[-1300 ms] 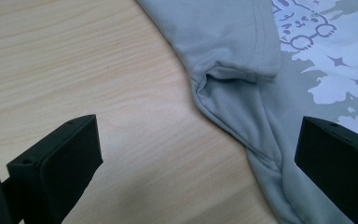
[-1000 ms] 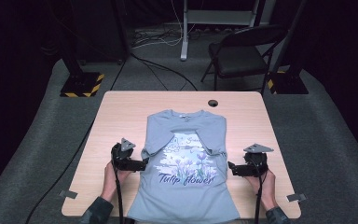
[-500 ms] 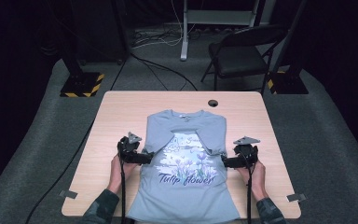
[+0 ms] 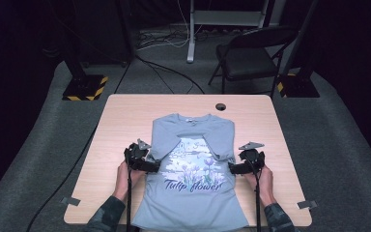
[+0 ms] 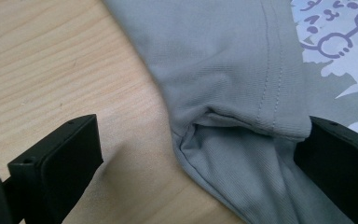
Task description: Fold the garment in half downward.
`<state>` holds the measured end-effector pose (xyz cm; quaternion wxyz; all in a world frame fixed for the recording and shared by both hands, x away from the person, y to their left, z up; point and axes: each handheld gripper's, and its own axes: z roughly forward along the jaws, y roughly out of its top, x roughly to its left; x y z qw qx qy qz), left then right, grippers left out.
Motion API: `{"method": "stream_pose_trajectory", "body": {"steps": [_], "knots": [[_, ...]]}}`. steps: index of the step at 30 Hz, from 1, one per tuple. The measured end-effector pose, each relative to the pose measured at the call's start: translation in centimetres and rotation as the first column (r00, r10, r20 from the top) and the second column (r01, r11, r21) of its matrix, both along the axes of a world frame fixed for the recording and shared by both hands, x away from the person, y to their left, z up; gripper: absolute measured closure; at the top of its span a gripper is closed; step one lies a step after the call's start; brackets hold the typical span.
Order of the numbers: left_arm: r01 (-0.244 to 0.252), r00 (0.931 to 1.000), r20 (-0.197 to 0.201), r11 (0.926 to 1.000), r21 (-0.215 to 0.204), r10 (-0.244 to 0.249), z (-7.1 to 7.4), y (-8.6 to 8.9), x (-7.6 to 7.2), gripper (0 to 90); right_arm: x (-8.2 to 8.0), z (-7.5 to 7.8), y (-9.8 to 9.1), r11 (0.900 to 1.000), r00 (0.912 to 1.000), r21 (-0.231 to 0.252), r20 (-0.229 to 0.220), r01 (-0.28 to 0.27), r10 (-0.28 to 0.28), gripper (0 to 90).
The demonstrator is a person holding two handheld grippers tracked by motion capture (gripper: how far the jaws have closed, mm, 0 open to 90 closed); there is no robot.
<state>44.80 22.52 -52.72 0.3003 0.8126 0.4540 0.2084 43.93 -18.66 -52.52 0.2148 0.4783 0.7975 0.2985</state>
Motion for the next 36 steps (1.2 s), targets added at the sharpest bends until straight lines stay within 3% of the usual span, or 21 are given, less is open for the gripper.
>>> {"method": "stream_pose_trajectory", "body": {"steps": [36], "knots": [[0.042,0.9988,-0.024,0.9991,0.0,-0.042,-0.1,0.2,-3.1,0.4,-3.5,-0.1,-0.3,0.9991,0.9993,-0.022,0.011,-0.036,0.036,5.6]]}}
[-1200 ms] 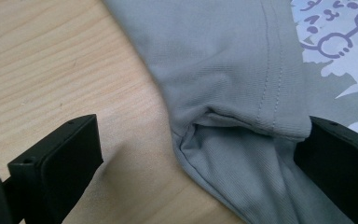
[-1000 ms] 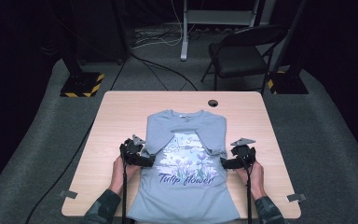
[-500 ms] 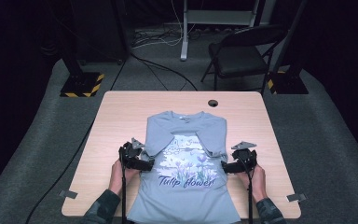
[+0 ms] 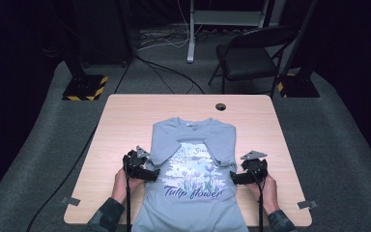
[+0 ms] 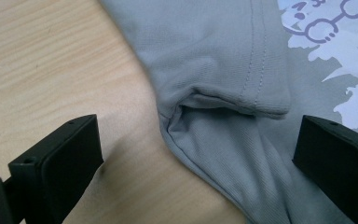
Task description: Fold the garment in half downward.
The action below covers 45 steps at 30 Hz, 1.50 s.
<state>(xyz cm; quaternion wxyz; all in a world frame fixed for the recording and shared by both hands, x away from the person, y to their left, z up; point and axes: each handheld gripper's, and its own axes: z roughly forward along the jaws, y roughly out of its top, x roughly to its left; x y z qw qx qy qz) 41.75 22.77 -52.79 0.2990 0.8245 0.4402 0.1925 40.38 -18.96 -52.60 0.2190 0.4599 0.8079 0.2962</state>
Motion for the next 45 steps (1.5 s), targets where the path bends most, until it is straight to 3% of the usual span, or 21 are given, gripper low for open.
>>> {"method": "stream_pose_trajectory", "body": {"steps": [12,17,22,26,29,30,45], "knots": [[0.009,1.0,0.0,0.9999,0.007,-0.009,0.0,0.0,-1.5,0.3,-1.6,0.1,0.2,0.9999,1.0,-0.014,0.006,0.0,0.0,4.1],[0.004,0.9997,0.025,0.9999,-0.014,-0.004,0.7,0.0,-1.2,0.2,-1.4,0.9,0.2,0.9995,0.9995,0.031,0.033,-0.002,0.001,3.8],[-0.018,0.9988,0.044,0.9996,-0.02,0.019,0.8,-0.3,0.0,0.2,-0.1,1.5,0.1,0.9988,0.9985,0.049,0.052,0.01,-0.013,4.5],[-0.014,0.9996,0.024,0.9999,-0.005,0.014,0.4,-0.6,0.7,0.2,1.1,0.9,0.1,0.9991,0.9993,0.037,0.03,0.022,-0.023,4.7],[-0.015,0.9998,0.012,0.9999,0.002,0.015,0.1,-0.7,0.9,0.1,1.7,0.1,0.1,0.9995,0.9995,0.015,-0.012,0.029,-0.028,4.1],[-0.013,0.9998,0.012,0.9999,-0.005,0.013,0.0,-0.7,1.0,0.2,1.8,0.0,0.0,0.9991,0.9994,0.029,-0.017,0.031,-0.03,4.5],[-0.007,1.0,0.002,0.9999,-0.015,0.007,-0.1,-0.5,0.1,0.3,0.6,-0.1,0.1,0.9991,0.9996,0.032,-0.012,0.027,-0.026,6.2]]}}
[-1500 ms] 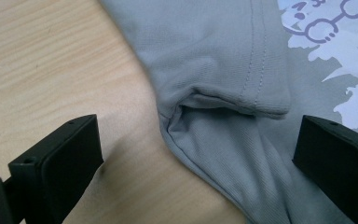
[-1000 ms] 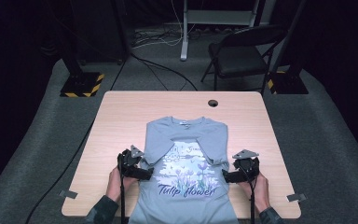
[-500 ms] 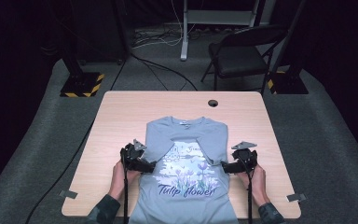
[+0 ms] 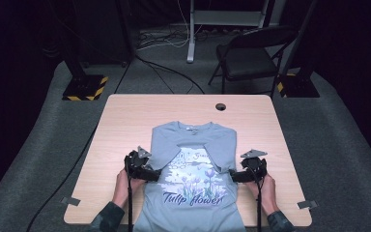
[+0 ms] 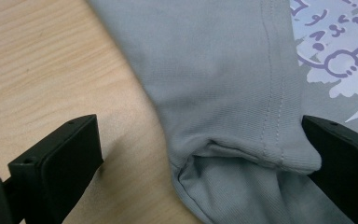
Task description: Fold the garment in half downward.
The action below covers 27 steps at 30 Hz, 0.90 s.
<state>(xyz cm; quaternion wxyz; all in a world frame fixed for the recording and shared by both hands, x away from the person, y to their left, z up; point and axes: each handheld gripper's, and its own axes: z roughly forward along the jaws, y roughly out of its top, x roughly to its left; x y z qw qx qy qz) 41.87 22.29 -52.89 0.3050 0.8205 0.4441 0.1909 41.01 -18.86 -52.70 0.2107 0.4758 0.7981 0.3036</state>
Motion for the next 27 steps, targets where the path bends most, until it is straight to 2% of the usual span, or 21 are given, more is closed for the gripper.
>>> {"method": "stream_pose_trajectory", "body": {"steps": [27], "knots": [[0.022,0.9997,-0.006,0.9997,0.004,-0.022,-0.1,0.0,-3.1,0.3,-2.3,-0.1,-0.3,0.9997,0.9997,-0.003,0.008,-0.023,0.023,6.2]]}}
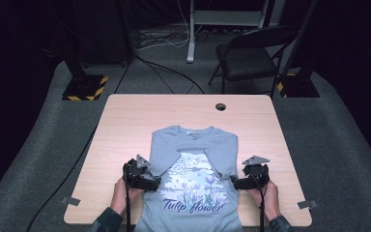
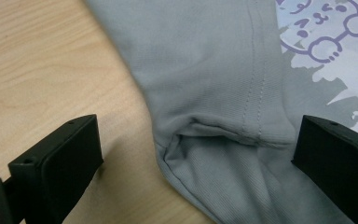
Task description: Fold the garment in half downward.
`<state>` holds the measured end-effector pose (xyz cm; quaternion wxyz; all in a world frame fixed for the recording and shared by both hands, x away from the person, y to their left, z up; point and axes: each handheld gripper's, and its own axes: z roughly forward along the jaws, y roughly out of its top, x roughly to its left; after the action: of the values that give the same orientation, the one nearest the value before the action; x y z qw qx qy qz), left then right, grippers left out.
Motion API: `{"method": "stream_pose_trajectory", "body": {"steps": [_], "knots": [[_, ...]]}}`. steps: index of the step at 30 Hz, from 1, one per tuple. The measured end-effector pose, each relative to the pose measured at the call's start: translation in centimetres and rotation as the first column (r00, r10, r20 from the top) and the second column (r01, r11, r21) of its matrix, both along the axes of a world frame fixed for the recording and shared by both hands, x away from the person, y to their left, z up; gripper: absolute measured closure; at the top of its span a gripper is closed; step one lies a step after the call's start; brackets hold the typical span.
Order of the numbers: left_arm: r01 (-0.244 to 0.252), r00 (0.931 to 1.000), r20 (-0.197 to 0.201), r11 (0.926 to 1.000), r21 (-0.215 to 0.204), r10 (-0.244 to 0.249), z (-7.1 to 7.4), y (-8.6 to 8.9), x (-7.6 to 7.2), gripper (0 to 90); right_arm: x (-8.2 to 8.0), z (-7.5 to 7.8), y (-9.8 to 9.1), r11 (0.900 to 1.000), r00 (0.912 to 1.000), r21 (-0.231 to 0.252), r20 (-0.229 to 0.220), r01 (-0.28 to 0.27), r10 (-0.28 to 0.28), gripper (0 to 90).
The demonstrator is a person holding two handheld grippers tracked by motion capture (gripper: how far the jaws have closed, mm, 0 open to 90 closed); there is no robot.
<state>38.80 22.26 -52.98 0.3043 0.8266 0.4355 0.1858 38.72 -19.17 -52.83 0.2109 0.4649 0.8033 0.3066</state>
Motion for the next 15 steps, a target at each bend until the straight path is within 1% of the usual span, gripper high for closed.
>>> {"method": "stream_pose_trajectory", "body": {"steps": [4,6,7,8,13,14,15], "knots": [[-0.002,1.0,-0.003,1.0,-0.007,0.002,-0.1,0.0,-0.7,0.3,-0.3,0.0,-0.1,1.0,1.0,0.002,-0.003,-0.003,0.003,6.2],[0.002,1.0,-0.004,1.0,-0.003,-0.002,-0.1,0.0,-0.8,0.3,-0.4,0.0,-0.1,1.0,1.0,0.002,-0.002,-0.004,0.004,6.2],[-0.016,0.9998,-0.012,0.9998,-0.01,0.016,-0.1,0.0,-1.1,0.2,-0.5,0.0,-0.1,1.0,1.0,0.003,-0.004,-0.005,0.005,6.2],[-0.02,0.9997,-0.012,0.9997,-0.011,0.02,-0.1,0.0,-1.2,0.3,-0.6,0.0,-0.1,1.0,1.0,0.003,-0.004,-0.007,0.007,6.2],[-0.027,0.9996,-0.01,0.9996,0.001,0.027,0.0,-0.1,-1.8,0.3,-0.8,-0.1,-0.2,0.9999,0.9999,0.007,-0.006,-0.008,0.008,6.2],[-0.03,0.9995,-0.005,0.9995,0.001,0.03,0.0,-0.2,-1.9,0.3,-0.9,-0.1,-0.2,0.9999,0.9999,0.007,-0.006,-0.01,0.01,6.1],[-0.023,0.9997,-0.004,0.9996,0.015,0.023,0.1,-0.2,-1.9,0.3,-0.9,0.0,-0.2,0.9999,0.9999,0.004,-0.01,-0.01,0.01,6.1]]}}
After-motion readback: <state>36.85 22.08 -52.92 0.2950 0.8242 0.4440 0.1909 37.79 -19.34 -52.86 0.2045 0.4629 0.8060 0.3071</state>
